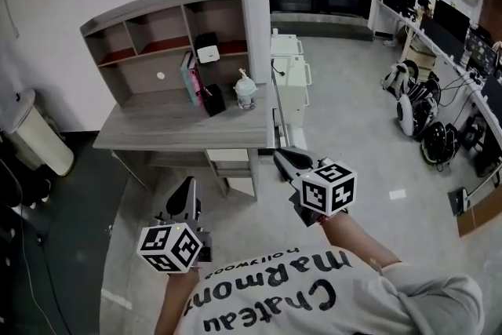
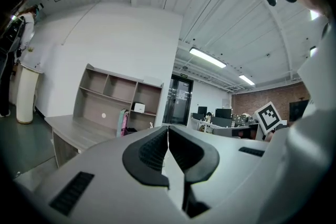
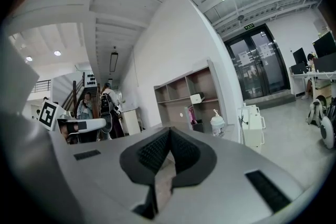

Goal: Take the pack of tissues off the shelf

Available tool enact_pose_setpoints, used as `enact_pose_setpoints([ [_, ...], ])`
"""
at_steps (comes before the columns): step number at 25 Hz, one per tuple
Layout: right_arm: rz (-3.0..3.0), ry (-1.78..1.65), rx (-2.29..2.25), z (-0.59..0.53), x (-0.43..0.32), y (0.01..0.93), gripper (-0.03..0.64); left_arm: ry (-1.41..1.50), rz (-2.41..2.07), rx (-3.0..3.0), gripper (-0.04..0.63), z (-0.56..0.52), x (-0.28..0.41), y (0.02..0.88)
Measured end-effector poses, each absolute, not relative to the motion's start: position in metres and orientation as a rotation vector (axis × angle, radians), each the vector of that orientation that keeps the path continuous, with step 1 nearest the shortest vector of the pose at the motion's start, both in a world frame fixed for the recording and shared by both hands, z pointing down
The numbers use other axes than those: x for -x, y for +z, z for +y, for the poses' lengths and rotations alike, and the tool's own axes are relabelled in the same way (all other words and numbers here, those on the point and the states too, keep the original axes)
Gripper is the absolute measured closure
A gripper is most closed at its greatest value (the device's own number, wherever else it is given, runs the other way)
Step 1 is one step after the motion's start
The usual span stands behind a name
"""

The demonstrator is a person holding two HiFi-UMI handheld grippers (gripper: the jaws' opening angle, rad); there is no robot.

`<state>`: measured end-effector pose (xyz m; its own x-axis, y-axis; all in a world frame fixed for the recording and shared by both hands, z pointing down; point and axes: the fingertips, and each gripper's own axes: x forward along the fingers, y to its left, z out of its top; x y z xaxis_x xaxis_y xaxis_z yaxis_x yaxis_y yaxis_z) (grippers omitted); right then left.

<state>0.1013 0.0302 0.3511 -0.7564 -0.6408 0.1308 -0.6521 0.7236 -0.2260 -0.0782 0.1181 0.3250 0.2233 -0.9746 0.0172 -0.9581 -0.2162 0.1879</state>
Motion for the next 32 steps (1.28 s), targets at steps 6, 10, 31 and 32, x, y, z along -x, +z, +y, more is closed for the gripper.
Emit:
enact_pose_setpoints([
  [6, -2.861, 0.413, -1.052, 0.018, -0.081, 0.358, 0.604, -0.162, -1.877, -2.284, 0.577, 0.11, 0.101, 0.335],
  [10, -2.845, 0.43, -1.021, 0.014, -0.069, 0.369, 0.604, -0.159, -1.873, -2.26, 0.577, 0.106, 0.109, 0.345],
  [31, -2.759, 0.587, -0.892, 0.013, -0.029, 0.411, 0.604, -0.129, -1.85, -2.098, 0.577, 0.111, 0.133, 0.398],
  [32, -2.75, 0.598, -0.894, 0.013, -0.03, 0.414, 0.604, -0.131, -1.839, -2.094, 0.577, 0.11, 0.132, 0.401],
])
